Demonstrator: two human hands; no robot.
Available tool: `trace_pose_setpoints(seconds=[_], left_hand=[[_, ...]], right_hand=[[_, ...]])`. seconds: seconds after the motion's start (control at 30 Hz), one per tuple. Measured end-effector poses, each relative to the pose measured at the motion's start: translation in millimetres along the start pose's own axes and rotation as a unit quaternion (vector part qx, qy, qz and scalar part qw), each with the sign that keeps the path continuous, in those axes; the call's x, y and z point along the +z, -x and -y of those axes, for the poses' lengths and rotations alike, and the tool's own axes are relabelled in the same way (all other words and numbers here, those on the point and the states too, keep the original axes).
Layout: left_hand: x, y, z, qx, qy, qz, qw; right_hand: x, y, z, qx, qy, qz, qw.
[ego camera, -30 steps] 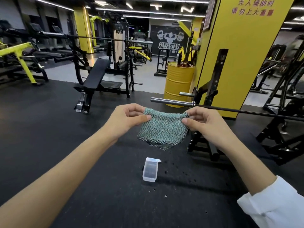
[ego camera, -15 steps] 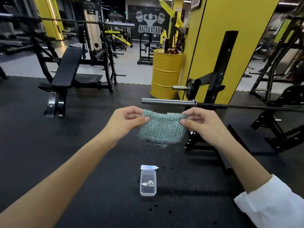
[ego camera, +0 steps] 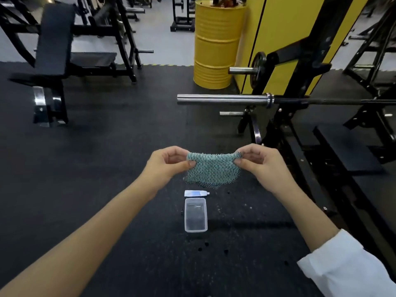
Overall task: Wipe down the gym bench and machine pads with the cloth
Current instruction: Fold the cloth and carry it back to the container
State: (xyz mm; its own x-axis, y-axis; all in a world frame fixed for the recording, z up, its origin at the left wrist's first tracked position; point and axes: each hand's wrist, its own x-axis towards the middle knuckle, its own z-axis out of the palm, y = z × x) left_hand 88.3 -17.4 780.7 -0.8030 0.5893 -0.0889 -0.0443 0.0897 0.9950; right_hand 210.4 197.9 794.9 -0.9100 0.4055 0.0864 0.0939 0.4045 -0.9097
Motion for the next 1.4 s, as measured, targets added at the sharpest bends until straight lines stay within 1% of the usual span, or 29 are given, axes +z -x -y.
trace_pose_setpoints(seconds=[0.2,0.43,0.6,0.87,1.13,1.3,1.4], left_hand=[[16.4,-48.4,104.0,-0.025,-0.016,-0.037,0.999],[26.1,-89.4,256.5,-0.042,-0.001,-0.061,0.997],[26.7,-108.0,360.3,-0.049,-0.003,-0.052,0.997],[17.3,-132.8,506.9,-0.072,-0.039,-0.044,0.996],[15.0,-138.4,627.1,-0.119,-0.045,-0.037,0.991],[18.3,-137.7,680.1,-0.143,-0.05,-0.03,0.988],[21.7,-132.9,704.7,-0.141,-0.064,-0.017,0.988]], right_hand=[[27.4,-35.3,-106.2,0.003,0.017,0.017,1.0],[83.6,-49.8,-248.6,0.01,0.019,0.034,0.999],[128.6,-50.8,-347.7,0.02,0.029,0.047,0.998],[198.2,-46.4,-481.5,0.038,0.033,0.058,0.997],[255.0,-38.3,-586.0,0.071,0.053,0.081,0.993],[275.4,-30.7,-634.7,0.101,0.061,0.097,0.988],[288.0,-25.9,-656.1,0.123,0.067,0.119,0.983]])
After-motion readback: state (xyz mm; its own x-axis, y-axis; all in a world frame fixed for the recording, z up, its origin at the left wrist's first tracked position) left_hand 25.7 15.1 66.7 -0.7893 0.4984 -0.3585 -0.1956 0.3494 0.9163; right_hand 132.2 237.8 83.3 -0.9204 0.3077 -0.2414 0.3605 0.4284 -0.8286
